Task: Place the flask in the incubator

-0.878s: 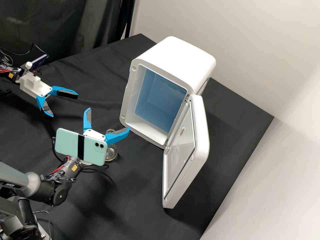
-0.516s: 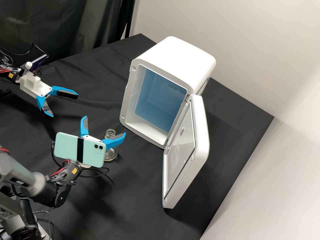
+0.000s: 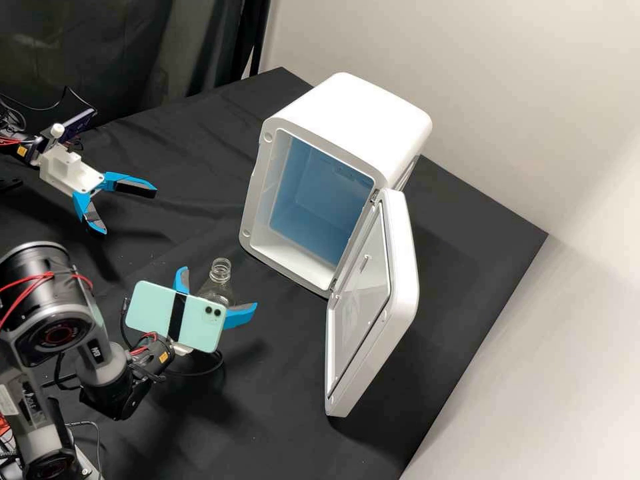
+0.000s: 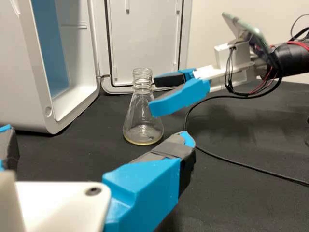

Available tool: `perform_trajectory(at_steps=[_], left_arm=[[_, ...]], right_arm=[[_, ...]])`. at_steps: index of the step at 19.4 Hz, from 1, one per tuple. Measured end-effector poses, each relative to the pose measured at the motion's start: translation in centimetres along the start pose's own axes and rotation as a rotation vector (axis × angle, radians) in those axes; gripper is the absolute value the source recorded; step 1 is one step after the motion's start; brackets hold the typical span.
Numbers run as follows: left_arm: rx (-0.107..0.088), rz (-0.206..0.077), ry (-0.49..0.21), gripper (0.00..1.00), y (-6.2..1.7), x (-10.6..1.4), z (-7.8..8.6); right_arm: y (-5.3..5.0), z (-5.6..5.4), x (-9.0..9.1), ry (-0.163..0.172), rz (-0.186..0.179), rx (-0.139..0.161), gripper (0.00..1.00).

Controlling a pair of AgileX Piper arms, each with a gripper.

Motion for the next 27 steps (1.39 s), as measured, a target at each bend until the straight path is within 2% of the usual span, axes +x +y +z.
perform_trajectory(at_steps=[5,7,9,12,14,21,22,23,24,26,27], left_arm=[[0.007,0.011,-0.002,1.00,0.23,-0.1,0.1],[0.008,0.012,-0.002,1.00,0.25,-0.1,0.1],[0.008,0.012,-0.002,1.00,0.25,-0.1,0.1],[0.008,0.012,-0.002,1.00,0.25,-0.1,0.1],[0.008,0.012,0.002,1.00,0.26,-0.1,0.0],[0.007,0.014,0.006,1.00,0.28,-0.2,-0.1],[0.007,0.014,0.006,1.00,0.28,-0.2,-0.1],[0.007,0.014,0.006,1.00,0.28,-0.2,-0.1],[0.007,0.014,0.006,1.00,0.28,-0.2,-0.1],[0.007,0.014,0.006,1.00,0.28,-0.2,-0.1],[0.007,0.014,0.006,1.00,0.28,-0.2,-0.1]], right_arm=[[-0.6,0.8,0.4,-0.049,-0.018,0.034,1.00],[-0.9,1.0,0.5,-0.064,-0.035,0.025,1.00],[-1.3,1.1,0.7,-0.068,-0.057,0.023,1.00],[-1.7,1.2,0.9,-0.080,-0.071,0.026,1.00],[-1.7,1.2,1.2,-0.092,-0.061,0.031,1.00],[-1.3,1.1,2.4,-0.089,-0.040,0.023,1.00],[-1.2,1.1,2.5,-0.087,-0.037,0.014,1.00],[-1.0,1.2,2.7,-0.086,-0.027,-0.013,1.00],[-0.8,1.2,2.9,-0.090,-0.015,-0.027,1.00],[-0.6,1.1,3.3,-0.095,0.003,-0.083,1.00],[-0.5,1.0,3.4,-0.097,0.009,-0.101,1.00]])
